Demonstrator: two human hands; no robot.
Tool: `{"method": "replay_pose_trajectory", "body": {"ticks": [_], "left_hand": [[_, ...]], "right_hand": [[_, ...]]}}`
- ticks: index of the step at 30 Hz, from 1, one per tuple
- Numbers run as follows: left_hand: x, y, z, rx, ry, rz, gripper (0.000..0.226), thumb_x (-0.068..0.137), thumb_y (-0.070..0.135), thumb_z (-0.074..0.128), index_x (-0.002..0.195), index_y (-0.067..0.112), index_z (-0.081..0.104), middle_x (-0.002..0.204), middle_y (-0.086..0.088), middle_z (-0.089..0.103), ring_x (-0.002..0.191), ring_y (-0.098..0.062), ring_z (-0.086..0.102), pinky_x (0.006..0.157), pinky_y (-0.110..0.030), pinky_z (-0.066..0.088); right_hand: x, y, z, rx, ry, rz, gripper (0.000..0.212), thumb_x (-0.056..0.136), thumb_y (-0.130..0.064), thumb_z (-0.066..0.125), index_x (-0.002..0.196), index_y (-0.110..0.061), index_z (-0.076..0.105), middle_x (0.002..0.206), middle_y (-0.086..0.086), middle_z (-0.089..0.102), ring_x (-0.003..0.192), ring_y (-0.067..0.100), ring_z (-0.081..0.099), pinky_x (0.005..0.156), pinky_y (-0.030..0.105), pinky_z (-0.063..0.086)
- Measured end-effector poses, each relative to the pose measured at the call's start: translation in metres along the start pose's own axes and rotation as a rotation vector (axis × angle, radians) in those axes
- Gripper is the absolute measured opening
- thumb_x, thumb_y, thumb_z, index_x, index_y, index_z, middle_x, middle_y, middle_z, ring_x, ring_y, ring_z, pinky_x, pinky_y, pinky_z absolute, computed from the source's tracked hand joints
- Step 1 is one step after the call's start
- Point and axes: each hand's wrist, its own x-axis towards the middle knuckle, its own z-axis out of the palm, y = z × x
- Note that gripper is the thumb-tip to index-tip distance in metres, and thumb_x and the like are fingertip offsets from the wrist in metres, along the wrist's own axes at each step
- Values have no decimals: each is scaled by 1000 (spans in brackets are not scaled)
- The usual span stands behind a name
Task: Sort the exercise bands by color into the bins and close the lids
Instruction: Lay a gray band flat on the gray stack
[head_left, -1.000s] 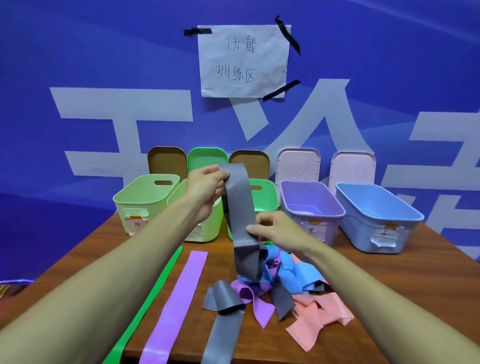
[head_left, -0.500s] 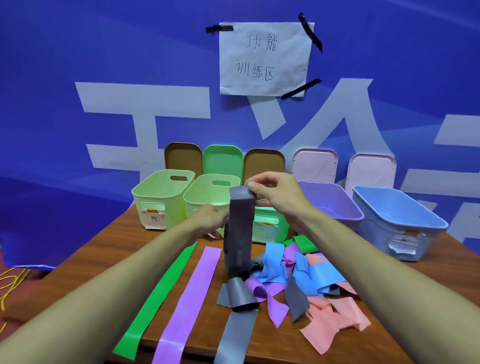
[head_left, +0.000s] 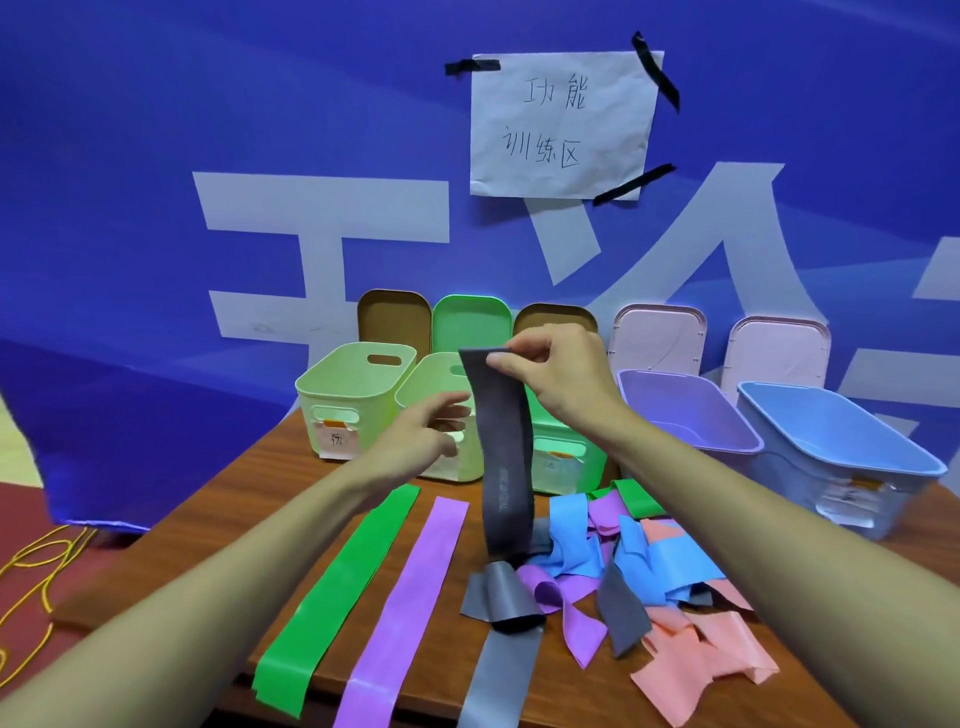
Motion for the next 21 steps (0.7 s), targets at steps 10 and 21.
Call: {"method": "replay_pose_trajectory", "body": {"ticks": [10,21], "left_hand": [[-5,-9,11,-91,-55,-9,24,88,8,60,105,25,56,101,6,67,95,-12,63,77,-24,47],[-34,-50,-38,-12,-51,-153,11,92,20,58,95,13,66,82,8,67,78,-6,59,69,-16,44]], "right_hand": [[14,-21,11,240,87,29,10,88,-26,65,79,-21,66,63,-11,60,54,5,56,47,18,46],[22,5,54,565,113,339,6,88,-14,65,82,-13,64,64,4,58,47,15,58,51,29,54]]}}
